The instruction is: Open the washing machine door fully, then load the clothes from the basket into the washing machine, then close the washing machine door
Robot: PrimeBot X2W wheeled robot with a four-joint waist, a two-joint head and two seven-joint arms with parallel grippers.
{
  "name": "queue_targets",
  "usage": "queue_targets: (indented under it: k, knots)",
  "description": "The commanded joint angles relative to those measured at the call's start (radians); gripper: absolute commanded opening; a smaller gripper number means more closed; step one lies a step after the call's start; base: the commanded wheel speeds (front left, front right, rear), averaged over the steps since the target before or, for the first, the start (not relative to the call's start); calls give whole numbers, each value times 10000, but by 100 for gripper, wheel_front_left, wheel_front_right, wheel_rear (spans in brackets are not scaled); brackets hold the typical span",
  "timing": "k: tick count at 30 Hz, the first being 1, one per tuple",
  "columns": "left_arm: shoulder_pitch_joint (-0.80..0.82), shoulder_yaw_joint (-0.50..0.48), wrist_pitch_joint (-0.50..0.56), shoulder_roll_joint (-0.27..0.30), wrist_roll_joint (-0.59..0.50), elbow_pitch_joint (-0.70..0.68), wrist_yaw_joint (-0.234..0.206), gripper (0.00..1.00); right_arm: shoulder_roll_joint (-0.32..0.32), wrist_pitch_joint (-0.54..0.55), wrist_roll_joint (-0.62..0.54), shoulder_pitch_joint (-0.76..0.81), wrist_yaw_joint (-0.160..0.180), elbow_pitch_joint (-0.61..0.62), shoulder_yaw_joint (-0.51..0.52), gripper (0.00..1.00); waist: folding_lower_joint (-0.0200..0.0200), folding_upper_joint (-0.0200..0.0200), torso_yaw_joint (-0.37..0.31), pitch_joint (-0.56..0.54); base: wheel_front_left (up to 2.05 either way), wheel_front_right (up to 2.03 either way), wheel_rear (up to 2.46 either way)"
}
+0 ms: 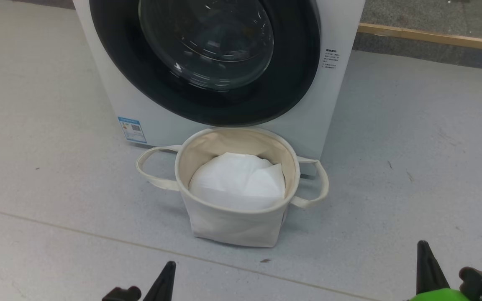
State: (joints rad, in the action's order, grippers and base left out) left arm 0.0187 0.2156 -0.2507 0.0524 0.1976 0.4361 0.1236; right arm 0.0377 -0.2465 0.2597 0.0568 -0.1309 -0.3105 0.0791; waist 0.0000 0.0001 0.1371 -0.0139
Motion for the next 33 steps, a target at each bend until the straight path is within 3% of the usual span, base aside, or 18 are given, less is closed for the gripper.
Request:
queue_targets:
  k: [1, 33]
  knots:
    - [400, -70, 47, 21, 350, -351, -9, 0, 23, 66, 313, -316, -2, 326, 56, 0, 12, -1, -29, -4, 0, 0, 0]
    - [532, -678, 802, 200, 4234, -743, 20, 0, 50, 986, 3823, -665, -1, 418, 107, 0, 0, -1, -393, 48, 0, 0, 0]
